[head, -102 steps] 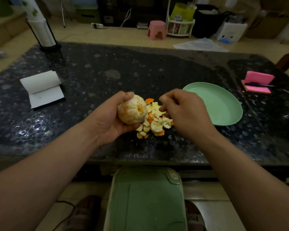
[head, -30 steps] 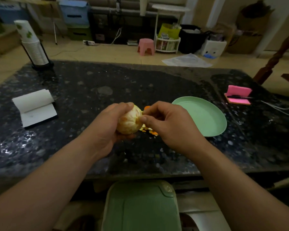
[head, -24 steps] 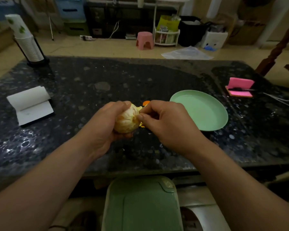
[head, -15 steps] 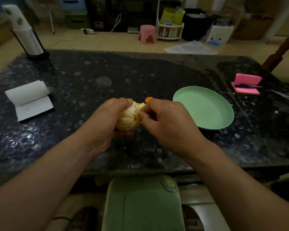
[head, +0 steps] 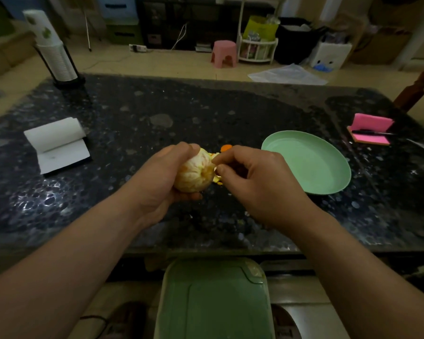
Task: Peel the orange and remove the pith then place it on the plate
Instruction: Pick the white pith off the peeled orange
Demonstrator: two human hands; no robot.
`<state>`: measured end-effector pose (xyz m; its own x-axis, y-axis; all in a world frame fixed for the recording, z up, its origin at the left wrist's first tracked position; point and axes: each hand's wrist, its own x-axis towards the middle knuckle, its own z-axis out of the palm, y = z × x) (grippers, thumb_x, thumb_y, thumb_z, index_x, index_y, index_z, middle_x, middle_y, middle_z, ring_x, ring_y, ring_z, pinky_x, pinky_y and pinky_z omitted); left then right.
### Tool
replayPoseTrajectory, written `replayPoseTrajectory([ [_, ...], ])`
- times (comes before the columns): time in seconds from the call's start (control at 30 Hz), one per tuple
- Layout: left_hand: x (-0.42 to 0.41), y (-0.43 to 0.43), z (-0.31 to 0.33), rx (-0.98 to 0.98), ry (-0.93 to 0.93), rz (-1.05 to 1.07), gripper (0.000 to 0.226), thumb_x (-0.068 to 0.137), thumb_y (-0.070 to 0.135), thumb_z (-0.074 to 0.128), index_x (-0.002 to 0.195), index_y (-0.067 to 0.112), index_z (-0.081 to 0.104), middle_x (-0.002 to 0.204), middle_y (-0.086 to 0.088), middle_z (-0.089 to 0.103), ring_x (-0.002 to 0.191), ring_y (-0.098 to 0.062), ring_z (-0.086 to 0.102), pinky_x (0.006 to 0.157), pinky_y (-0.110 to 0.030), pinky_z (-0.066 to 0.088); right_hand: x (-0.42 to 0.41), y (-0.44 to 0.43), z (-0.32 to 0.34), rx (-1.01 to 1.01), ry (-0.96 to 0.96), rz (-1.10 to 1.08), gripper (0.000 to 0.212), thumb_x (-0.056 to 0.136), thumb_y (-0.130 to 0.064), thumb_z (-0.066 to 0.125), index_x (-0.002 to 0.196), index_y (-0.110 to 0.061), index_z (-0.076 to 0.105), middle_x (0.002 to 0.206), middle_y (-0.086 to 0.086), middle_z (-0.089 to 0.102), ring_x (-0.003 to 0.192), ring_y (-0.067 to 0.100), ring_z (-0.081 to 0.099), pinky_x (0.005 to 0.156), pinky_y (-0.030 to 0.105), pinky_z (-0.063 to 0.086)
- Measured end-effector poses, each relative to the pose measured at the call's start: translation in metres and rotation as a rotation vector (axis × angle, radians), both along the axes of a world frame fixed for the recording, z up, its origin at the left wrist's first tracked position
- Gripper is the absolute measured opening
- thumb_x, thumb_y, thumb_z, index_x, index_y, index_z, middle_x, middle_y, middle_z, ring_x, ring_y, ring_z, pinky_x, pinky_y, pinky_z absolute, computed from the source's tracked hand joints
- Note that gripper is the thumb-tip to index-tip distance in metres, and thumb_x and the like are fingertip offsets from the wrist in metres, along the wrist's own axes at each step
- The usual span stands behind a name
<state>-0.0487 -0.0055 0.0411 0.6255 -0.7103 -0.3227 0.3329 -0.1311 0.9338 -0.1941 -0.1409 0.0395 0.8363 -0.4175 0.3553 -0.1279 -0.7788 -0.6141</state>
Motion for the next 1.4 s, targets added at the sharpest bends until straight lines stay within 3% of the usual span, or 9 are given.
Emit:
replayPoseTrajectory([
  [0.1, 0.000, 0.001, 0.000, 0.033, -0.046, -0.001, 0.033, 0.102, 0.038, 0.061, 0.123, 0.015, 0.067, 0.116, -0.011, 0.074, 0.090, -0.021, 0.075, 0.060, -0.033, 0.060, -0.001, 0.003, 0.000, 0.012, 0.035, 0.016, 0.015, 0.100, -0.033, 0.072, 0.112, -0.026, 0.078, 0.087, -0.018, 0.072, 0.078, 0.003, 0.068, 0.069, 0.024, 0.055],
  [0.2, 0.002, 0.002, -0.001, 0.062, -0.118, -0.005, 0.030, 0.101, 0.039, 0.064, 0.120, 0.017, 0.067, 0.118, -0.011, 0.072, 0.096, -0.025, 0.075, 0.063, -0.035, 0.060, 0.001, 0.004, 0.000, -0.068, 0.057, 0.002, 0.011, 0.101, -0.035, 0.072, 0.107, -0.027, 0.078, 0.083, -0.017, 0.071, 0.074, 0.002, 0.064, 0.065, 0.022, 0.049],
  [0.43, 0.000, 0.002, -0.003, 0.136, -0.270, 0.014, 0.024, 0.099, 0.039, 0.069, 0.113, 0.020, 0.065, 0.108, -0.009, 0.073, 0.092, -0.026, 0.075, 0.060, -0.034, 0.062, 0.008, 0.013, -0.006, -0.328, 0.075, -0.039, 0.015, 0.098, -0.029, 0.068, 0.085, -0.022, 0.065, 0.072, -0.007, 0.063, 0.062, 0.017, 0.055, 0.055, 0.036, 0.045],
  [0.5, -0.001, 0.003, -0.002, 0.133, -0.259, 0.003, 0.023, 0.099, 0.038, 0.067, 0.114, 0.020, 0.066, 0.108, -0.009, 0.072, 0.093, -0.026, 0.075, 0.060, -0.033, 0.061, 0.009, 0.013, -0.007, -0.300, 0.040, -0.061, 0.016, 0.095, -0.026, 0.070, 0.081, -0.024, 0.062, 0.068, -0.010, 0.059, 0.060, 0.013, 0.052, 0.053, 0.032, 0.040],
  [0.73, 0.002, 0.008, 0.002, 0.072, -0.105, -0.047, 0.029, 0.101, 0.036, 0.061, 0.119, 0.014, 0.069, 0.117, -0.016, 0.075, 0.092, -0.028, 0.075, 0.060, -0.035, 0.059, 0.008, 0.003, -0.007, -0.026, -0.016, -0.040, 0.009, 0.094, -0.023, 0.073, 0.085, -0.023, 0.069, 0.073, -0.010, 0.066, 0.066, 0.011, 0.062, 0.064, 0.041, 0.055],
  [0.93, 0.003, 0.017, 0.007, 0.025, 0.008, -0.063, 0.023, 0.103, 0.033, 0.055, 0.113, 0.019, 0.071, 0.094, -0.007, 0.079, 0.076, -0.021, 0.075, 0.052, -0.029, 0.057, 0.011, -0.001, -0.007, 0.074, -0.038, -0.034, 0.009, 0.096, -0.021, 0.075, 0.088, -0.024, 0.072, 0.073, -0.013, 0.068, 0.068, 0.007, 0.064, 0.062, 0.028, 0.053],
  [1.13, 0.007, 0.024, 0.008, 0.008, 0.067, -0.052, 0.027, 0.102, 0.033, 0.053, 0.117, 0.018, 0.069, 0.110, -0.022, 0.078, 0.085, -0.034, 0.075, 0.051, -0.030, 0.055, 0.015, -0.015, -0.012, 0.080, -0.025, -0.119, 0.009, 0.101, -0.024, 0.071, 0.093, -0.026, 0.073, 0.072, -0.016, 0.066, 0.066, 0.002, 0.060, 0.060, 0.016, 0.042],
  [1.3, 0.011, 0.018, 0.003, 0.064, 0.062, 0.026, 0.026, 0.101, 0.036, 0.058, 0.118, 0.020, 0.068, 0.114, -0.019, 0.077, 0.087, -0.032, 0.076, 0.053, -0.030, 0.055, 0.022, -0.029, -0.026, 0.016, 0.158, -0.179, 0.011, 0.104, -0.020, 0.063, 0.113, -0.026, 0.066, 0.092, -0.009, 0.071, 0.078, 0.010, 0.064, 0.070, 0.035, 0.055],
  [1.4, 0.013, 0.013, 0.000, 0.080, 0.076, 0.046, 0.029, 0.100, 0.037, 0.060, 0.120, 0.017, 0.066, 0.115, -0.020, 0.077, 0.086, -0.033, 0.076, 0.052, -0.030, 0.055, 0.027, -0.041, -0.031, -0.103, 0.313, -0.249, 0.012, 0.105, -0.032, 0.061, 0.104, -0.023, 0.069, 0.091, -0.003, 0.071, 0.085, 0.021, 0.066, 0.072, 0.040, 0.054],
])
